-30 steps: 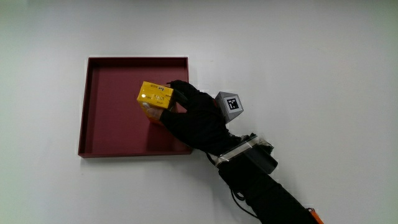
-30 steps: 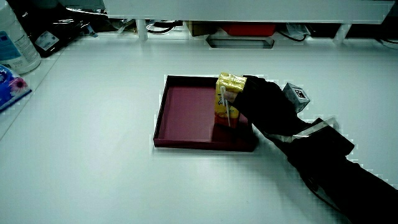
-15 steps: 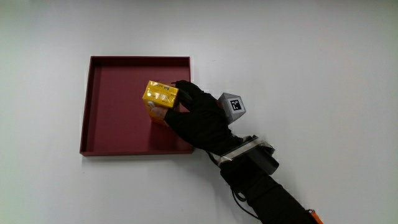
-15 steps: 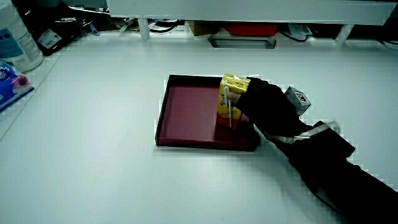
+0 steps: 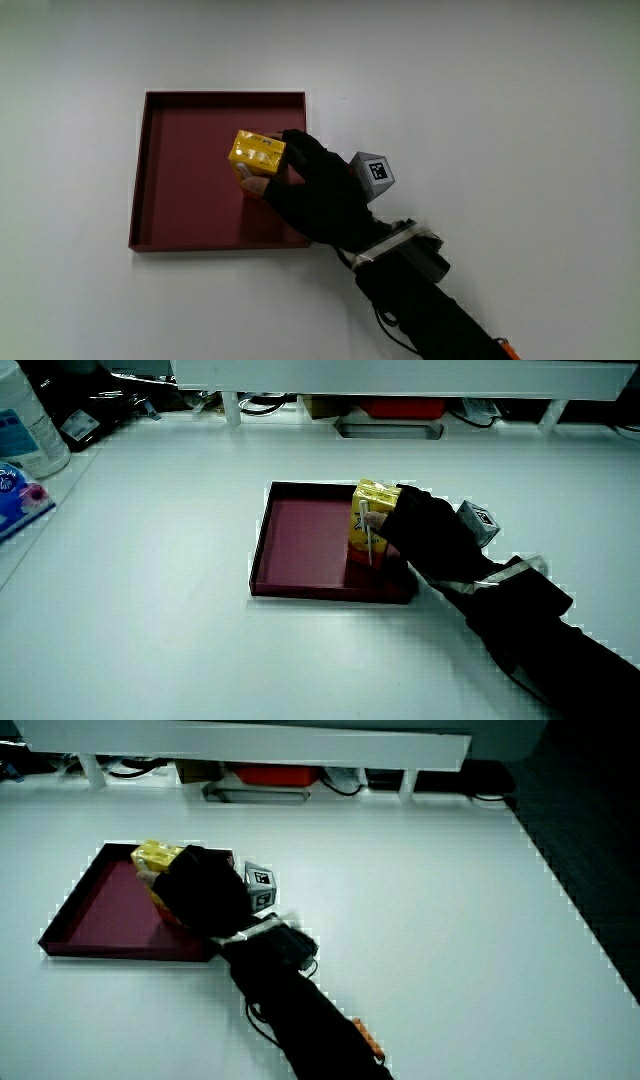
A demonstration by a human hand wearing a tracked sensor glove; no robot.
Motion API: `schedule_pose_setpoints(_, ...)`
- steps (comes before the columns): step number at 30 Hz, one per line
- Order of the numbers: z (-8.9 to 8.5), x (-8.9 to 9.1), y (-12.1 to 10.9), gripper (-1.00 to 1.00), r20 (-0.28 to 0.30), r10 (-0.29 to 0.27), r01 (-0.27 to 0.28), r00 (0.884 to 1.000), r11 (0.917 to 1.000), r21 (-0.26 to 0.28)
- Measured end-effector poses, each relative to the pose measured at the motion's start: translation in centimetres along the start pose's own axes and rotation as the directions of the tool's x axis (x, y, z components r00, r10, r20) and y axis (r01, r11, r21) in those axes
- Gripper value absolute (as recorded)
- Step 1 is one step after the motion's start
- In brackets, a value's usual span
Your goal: Place ice redtea
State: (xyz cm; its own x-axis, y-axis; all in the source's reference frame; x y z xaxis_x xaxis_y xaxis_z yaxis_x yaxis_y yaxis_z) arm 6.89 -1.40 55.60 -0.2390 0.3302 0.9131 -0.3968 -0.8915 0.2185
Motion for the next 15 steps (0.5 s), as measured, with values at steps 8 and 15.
schedule_pose_setpoints(8, 0.4, -1.7, -1.3, -0.81, 0.035, 0.005, -0.004, 0.999, 0.9990, -0.045)
schedule_pose_setpoints(15, 1.0, -5.9, -3.6, -1.00, 0.160, 0.033, -0.012, 0.987, 0.9915, -0.130)
